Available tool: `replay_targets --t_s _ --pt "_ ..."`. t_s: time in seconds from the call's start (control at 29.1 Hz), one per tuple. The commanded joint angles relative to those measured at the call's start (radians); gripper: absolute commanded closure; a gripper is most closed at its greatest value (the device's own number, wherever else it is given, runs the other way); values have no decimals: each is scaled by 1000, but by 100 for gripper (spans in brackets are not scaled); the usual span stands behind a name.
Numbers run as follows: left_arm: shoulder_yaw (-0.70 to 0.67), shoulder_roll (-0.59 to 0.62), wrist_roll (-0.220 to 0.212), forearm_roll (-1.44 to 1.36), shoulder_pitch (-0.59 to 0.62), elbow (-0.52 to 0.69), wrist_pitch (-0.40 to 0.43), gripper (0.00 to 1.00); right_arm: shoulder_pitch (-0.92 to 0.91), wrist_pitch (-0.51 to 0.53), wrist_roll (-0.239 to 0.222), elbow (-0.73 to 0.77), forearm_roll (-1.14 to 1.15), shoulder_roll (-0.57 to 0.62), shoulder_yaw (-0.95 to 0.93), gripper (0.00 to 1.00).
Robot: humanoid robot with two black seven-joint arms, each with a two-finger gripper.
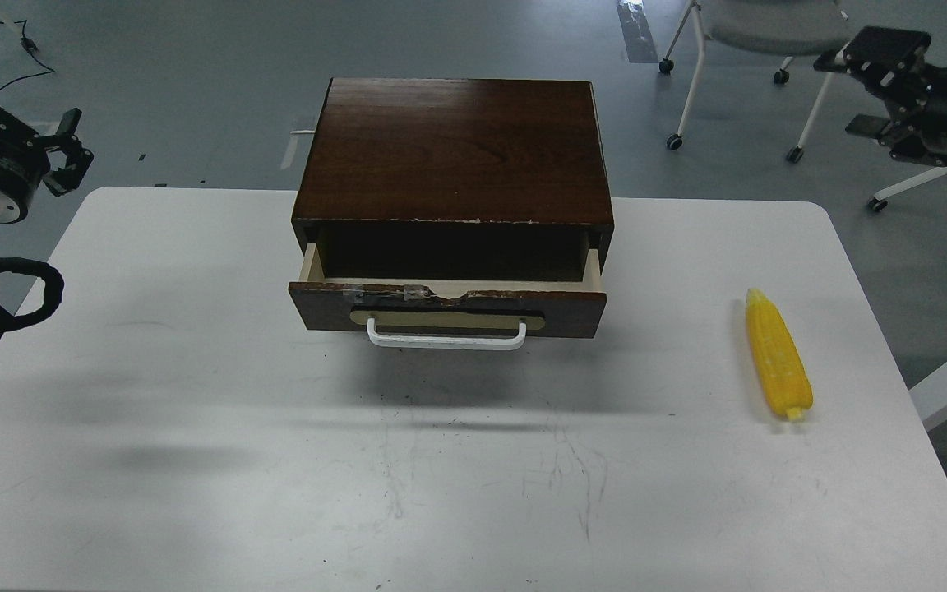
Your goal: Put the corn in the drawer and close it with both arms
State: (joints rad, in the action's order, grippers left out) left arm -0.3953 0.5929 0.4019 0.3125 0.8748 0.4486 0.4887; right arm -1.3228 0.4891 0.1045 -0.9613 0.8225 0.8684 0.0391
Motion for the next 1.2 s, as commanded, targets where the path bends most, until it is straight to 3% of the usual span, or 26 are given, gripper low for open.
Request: replay_targets --t_s 0.0,0.14,0.72,0.96,1.03,1.17 --pt "1 51 -46 -24 -30 180 0 2 48 0 -5 -11 107 -28 10 0" --pt "1 48 -71 -88 -63 206 0 2 76 0 -3 -13 168 -52 18 0" --pt "-11 22 -60 -199 -92 206 0 2 185 -30 -17 3 296 -120 162 0" --pt "0 22 -61 -201 -94 205 0 1 244 -40 -17 9 366 -121 166 8" --pt "0 21 -61 -201 -94 205 0 2 254 -69 -17 21 366 -123 165 11" --pt "0 19 -61 -201 -94 202 0 2 277 -141 -11 33 363 -143 163 41"
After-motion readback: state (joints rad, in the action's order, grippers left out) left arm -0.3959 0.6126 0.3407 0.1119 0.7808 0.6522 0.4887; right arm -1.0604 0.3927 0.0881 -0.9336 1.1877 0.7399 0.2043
